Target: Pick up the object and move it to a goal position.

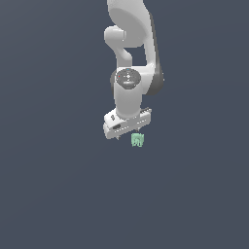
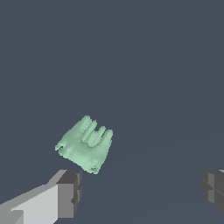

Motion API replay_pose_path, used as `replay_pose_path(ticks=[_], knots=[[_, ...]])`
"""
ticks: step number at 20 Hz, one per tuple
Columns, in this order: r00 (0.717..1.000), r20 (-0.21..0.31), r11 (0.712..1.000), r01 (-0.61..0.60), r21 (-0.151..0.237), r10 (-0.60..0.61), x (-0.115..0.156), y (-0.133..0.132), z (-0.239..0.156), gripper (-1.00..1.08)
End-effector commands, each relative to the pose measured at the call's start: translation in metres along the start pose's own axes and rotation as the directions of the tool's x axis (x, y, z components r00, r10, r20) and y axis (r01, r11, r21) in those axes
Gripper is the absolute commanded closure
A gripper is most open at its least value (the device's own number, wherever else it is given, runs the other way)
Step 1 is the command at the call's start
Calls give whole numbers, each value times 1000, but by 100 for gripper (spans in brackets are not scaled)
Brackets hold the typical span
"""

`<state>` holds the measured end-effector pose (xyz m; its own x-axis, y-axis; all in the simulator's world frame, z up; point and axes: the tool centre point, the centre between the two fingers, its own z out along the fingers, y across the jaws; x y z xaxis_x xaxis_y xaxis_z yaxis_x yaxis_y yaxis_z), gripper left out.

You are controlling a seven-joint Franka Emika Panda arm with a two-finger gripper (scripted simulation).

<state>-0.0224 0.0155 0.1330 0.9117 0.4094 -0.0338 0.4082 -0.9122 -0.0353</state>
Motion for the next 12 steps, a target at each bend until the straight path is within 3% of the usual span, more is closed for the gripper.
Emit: replay_pose_path(ticks=[1, 6, 12], knots=[[997, 0, 997, 83, -5, -83, 0, -4, 5, -92], [970, 0, 970, 245, -15, -245, 0, -12, 14, -92], [903, 3, 902, 430, -25, -430, 0, -23, 24, -92]])
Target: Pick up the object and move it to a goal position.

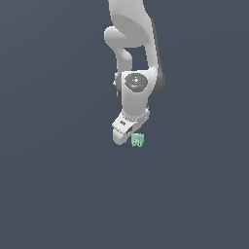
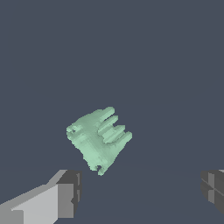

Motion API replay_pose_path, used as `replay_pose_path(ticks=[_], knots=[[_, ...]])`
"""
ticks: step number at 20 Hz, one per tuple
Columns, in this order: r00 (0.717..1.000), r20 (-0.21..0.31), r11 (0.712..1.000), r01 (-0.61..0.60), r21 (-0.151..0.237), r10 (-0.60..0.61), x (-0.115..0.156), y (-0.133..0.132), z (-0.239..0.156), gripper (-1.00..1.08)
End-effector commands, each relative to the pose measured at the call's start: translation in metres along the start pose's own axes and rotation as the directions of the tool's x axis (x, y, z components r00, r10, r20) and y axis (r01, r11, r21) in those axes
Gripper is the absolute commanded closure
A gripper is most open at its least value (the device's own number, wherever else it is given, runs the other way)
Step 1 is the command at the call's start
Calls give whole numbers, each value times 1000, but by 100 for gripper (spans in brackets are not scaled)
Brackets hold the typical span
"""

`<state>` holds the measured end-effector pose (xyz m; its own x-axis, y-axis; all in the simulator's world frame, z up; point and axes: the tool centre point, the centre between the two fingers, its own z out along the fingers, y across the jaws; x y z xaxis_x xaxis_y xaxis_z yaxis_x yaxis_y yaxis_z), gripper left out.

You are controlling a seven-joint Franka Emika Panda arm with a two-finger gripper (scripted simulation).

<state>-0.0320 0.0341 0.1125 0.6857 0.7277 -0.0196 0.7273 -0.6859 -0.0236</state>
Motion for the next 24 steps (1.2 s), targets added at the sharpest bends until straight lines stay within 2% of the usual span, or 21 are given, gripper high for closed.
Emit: replay_pose_path(ticks=[1, 6, 13, 19, 24], knots=[[996, -1, 996, 84, -4, -84, 2, -4, 4, -92], [969, -2, 969, 248, -12, -248, 5, -14, 12, -92], [897, -2, 897, 441, -22, -442, 10, -26, 21, -92], [842, -2, 841, 540, -28, -540, 12, -33, 26, -92], [815, -2, 815, 579, -30, -579, 13, -36, 28, -92]])
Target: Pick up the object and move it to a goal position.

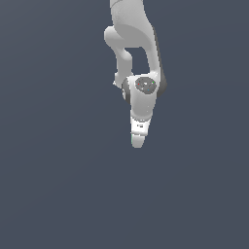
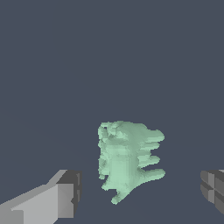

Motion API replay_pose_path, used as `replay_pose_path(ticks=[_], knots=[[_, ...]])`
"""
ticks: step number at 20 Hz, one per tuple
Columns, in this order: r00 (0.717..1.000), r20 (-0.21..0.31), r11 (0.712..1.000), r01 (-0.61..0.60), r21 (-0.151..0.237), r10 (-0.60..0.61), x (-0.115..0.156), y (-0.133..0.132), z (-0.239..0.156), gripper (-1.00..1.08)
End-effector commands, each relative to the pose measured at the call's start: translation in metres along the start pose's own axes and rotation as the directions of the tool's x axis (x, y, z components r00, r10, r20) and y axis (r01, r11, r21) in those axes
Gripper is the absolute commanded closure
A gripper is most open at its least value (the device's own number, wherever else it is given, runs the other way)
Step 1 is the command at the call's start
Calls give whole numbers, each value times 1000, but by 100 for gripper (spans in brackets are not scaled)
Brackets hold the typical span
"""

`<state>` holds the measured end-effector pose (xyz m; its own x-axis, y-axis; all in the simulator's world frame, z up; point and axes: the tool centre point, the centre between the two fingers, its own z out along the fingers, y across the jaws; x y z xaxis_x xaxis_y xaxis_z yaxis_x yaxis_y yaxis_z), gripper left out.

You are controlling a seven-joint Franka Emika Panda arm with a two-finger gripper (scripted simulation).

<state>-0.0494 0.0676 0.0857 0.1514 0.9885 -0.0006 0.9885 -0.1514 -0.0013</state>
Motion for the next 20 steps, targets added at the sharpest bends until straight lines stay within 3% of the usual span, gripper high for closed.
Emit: replay_pose_path(ticks=[1, 8, 20], knots=[[1000, 0, 1000, 18, -1, -18, 1, -1, 1, -92], [1000, 0, 1000, 17, -1, -17, 1, -1, 6, -92], [1000, 0, 1000, 21, -1, -21, 1, -1, 50, -92]])
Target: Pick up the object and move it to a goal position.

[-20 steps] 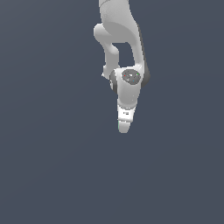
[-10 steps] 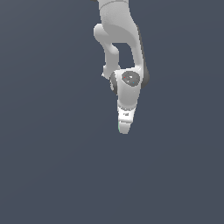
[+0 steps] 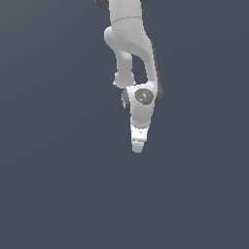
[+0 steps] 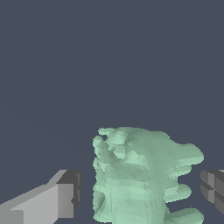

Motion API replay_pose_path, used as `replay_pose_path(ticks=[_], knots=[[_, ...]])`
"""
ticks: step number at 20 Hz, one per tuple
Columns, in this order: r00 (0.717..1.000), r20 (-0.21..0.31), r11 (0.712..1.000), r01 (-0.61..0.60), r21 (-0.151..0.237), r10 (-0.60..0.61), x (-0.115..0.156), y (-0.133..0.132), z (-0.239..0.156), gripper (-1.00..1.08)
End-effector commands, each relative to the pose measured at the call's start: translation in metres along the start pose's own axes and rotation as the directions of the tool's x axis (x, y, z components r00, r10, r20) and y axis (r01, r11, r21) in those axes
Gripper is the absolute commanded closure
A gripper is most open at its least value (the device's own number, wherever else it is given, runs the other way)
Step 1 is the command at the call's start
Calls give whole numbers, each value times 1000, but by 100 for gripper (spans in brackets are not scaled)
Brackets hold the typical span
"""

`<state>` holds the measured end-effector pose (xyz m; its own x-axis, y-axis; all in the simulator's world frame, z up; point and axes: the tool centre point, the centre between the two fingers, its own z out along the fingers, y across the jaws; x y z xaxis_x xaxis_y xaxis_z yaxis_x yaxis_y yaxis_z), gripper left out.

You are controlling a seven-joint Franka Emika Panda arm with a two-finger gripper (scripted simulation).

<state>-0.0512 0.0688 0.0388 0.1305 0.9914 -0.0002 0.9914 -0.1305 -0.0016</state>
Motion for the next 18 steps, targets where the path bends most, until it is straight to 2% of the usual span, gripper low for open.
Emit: replay_pose_path(ticks=[1, 2, 3, 18], knots=[[1000, 0, 1000, 0, -1, 0, 0, 1, 4, -92], [1000, 0, 1000, 0, -1, 0, 0, 1, 4, -92], [1000, 0, 1000, 0, -1, 0, 0, 1, 4, 108], [1000, -1, 1000, 2, -3, -2, -2, 2, -4, 108]])
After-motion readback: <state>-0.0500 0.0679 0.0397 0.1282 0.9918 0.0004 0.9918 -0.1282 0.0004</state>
